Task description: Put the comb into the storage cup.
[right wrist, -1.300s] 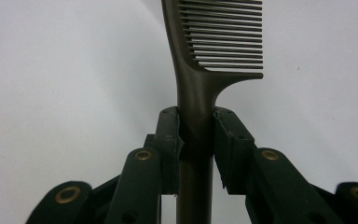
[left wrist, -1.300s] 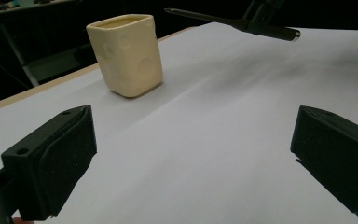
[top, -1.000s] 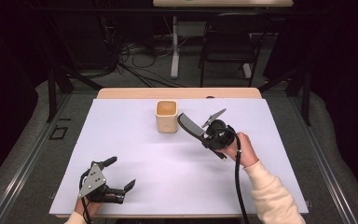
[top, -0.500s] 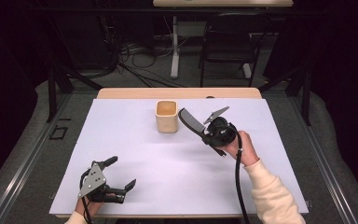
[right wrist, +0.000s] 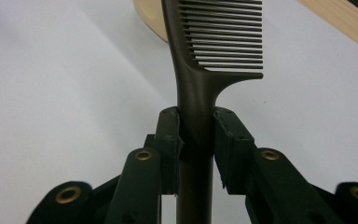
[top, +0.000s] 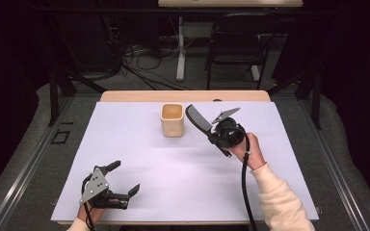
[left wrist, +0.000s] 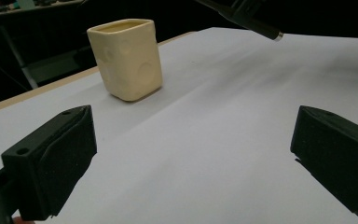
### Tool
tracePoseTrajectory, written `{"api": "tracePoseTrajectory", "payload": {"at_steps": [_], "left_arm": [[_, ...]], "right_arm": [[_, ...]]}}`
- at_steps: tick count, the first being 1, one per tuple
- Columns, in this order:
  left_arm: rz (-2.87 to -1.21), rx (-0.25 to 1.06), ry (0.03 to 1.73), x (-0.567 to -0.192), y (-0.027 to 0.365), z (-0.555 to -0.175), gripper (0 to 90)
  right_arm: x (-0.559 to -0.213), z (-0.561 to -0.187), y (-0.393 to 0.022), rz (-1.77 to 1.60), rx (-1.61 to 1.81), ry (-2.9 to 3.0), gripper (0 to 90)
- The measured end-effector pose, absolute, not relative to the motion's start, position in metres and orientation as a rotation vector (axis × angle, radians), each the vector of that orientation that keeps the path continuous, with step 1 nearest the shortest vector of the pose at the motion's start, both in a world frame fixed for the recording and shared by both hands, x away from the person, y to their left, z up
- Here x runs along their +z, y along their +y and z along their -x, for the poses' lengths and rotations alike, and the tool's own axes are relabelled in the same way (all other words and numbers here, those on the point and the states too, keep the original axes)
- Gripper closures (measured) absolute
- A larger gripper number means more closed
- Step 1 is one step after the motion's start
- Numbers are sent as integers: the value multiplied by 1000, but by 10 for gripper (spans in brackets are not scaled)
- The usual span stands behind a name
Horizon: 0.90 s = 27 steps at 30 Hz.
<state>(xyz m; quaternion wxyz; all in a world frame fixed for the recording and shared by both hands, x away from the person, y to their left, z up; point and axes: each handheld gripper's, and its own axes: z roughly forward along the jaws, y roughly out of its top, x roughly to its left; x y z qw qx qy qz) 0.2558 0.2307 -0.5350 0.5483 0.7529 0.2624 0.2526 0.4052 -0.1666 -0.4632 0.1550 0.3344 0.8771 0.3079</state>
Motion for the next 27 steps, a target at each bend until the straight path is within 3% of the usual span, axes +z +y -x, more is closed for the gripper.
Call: {"api": "tracePoseTrajectory", "payload": {"at_steps": [27], "left_arm": [[-1781,605,615,-534,231,-254,1]], "right_arm": [[-447,-420,-147,-911,1031,2434,727]]}}
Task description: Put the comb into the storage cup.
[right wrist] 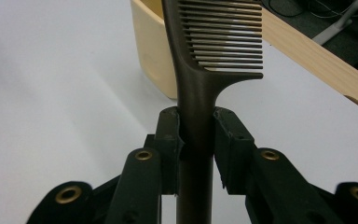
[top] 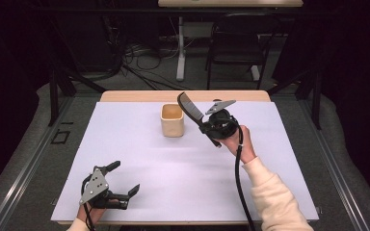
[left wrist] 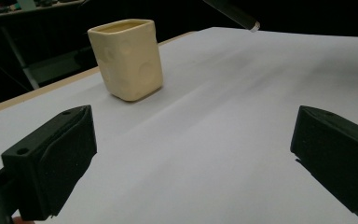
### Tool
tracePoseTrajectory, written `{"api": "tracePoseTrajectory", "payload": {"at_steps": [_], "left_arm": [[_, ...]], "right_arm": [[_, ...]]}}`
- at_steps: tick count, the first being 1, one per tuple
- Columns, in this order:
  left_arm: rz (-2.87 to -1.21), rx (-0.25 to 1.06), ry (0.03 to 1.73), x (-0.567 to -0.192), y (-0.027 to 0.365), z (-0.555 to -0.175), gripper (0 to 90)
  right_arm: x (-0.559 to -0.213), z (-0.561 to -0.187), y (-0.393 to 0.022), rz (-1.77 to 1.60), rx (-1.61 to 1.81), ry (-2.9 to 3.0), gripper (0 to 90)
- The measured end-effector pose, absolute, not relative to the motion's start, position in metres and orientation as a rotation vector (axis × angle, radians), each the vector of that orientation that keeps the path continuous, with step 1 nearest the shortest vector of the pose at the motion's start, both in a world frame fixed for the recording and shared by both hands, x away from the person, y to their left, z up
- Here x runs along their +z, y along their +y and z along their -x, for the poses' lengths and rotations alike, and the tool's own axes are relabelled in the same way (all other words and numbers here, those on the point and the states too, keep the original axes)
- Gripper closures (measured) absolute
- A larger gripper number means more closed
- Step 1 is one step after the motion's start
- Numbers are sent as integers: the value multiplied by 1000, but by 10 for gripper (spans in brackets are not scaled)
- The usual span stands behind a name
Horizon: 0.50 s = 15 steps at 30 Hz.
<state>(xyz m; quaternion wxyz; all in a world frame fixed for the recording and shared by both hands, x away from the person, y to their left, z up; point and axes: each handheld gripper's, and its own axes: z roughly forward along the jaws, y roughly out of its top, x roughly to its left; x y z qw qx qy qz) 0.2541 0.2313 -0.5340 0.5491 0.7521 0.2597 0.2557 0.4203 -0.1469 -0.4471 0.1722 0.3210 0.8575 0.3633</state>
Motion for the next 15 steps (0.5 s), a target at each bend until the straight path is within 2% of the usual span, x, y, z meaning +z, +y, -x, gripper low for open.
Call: {"api": "tracePoseTrajectory", "payload": {"at_steps": [15], "left_arm": [[-1782,618,626,-534,231,-255,2]], "right_arm": [[-443,-432,-147,-912,1059,2411,727]]}}
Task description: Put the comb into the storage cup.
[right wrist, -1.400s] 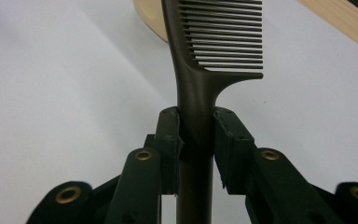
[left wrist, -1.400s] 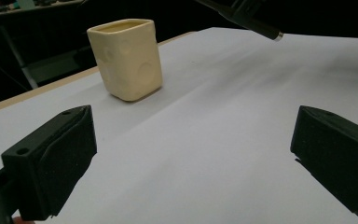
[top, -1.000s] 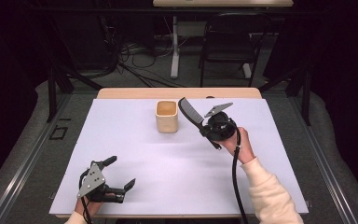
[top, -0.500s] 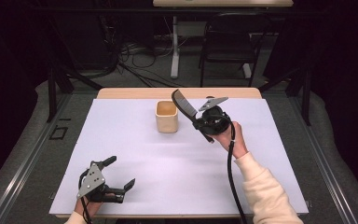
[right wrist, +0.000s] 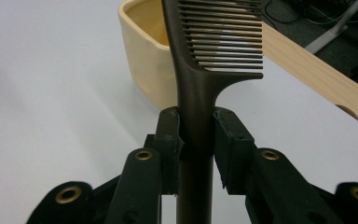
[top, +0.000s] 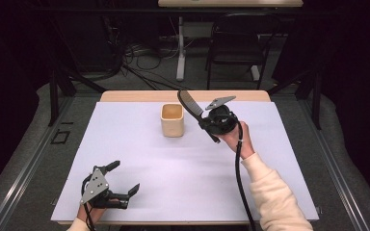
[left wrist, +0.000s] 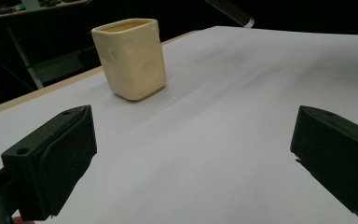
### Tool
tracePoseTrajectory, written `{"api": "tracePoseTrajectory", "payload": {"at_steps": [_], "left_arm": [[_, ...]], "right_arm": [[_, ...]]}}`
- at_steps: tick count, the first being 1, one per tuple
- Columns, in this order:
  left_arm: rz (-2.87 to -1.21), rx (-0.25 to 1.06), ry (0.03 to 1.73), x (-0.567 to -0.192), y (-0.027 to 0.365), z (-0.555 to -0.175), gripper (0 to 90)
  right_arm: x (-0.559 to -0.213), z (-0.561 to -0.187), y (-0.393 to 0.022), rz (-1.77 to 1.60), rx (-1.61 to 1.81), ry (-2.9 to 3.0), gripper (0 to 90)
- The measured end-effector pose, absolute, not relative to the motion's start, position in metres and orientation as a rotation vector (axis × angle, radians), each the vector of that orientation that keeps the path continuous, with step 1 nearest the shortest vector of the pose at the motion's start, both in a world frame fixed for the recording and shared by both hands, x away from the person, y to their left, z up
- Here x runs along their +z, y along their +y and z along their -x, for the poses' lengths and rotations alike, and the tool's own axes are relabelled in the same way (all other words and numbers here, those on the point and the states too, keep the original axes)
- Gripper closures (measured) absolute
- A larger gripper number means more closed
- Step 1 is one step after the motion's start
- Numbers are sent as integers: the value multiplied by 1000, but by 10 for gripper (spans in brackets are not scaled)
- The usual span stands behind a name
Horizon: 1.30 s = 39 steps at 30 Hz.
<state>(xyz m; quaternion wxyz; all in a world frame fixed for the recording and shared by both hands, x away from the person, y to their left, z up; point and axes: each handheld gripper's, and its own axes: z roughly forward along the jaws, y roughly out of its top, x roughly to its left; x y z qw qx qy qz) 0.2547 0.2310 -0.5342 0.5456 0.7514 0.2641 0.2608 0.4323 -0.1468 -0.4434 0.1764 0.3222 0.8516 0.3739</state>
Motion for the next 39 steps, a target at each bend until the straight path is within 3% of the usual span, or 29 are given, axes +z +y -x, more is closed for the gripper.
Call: {"api": "tracePoseTrajectory", "payload": {"at_steps": [39], "left_arm": [[-1781,627,625,-534,231,-255,2]], "right_arm": [[-432,-457,-126,-855,1169,2349,728]]}}
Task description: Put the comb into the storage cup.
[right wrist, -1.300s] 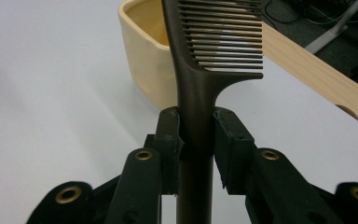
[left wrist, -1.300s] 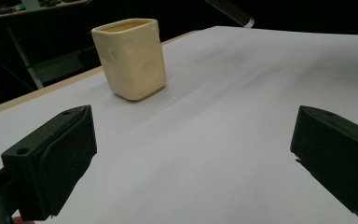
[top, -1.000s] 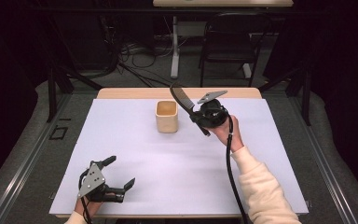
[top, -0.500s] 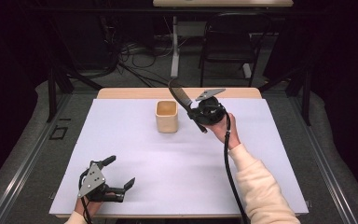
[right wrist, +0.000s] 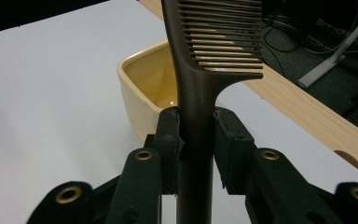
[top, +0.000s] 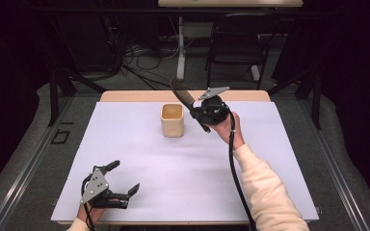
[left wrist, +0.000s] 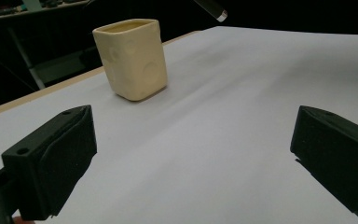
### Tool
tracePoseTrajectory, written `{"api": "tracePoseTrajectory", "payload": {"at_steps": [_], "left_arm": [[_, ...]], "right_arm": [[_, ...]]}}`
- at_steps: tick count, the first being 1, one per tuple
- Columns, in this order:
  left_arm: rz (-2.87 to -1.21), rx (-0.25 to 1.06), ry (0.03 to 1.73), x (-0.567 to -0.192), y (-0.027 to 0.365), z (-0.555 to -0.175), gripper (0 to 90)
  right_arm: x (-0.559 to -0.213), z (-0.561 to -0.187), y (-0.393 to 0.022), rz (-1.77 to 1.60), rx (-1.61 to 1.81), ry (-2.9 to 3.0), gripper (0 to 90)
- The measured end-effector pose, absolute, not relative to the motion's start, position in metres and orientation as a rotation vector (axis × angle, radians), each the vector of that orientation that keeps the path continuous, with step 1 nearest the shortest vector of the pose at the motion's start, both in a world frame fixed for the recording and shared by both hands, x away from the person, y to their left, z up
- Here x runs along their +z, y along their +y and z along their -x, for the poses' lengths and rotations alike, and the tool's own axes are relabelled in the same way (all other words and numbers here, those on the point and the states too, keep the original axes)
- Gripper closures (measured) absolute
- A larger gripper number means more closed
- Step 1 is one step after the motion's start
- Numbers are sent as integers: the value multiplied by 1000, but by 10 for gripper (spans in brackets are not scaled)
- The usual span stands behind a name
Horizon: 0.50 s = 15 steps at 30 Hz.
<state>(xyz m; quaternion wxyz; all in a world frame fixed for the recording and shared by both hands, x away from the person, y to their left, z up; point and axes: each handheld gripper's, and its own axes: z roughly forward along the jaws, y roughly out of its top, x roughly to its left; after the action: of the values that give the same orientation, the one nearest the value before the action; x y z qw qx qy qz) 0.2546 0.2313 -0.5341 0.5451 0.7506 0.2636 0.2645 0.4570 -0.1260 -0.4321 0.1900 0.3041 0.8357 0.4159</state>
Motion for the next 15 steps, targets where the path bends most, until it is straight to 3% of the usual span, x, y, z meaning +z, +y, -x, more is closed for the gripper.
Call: {"api": "tracePoseTrajectory", "payload": {"at_steps": [15], "left_arm": [[-1776,626,625,-534,232,-255,2]], "right_arm": [[-426,-465,-119,-829,1169,2313,727]]}}
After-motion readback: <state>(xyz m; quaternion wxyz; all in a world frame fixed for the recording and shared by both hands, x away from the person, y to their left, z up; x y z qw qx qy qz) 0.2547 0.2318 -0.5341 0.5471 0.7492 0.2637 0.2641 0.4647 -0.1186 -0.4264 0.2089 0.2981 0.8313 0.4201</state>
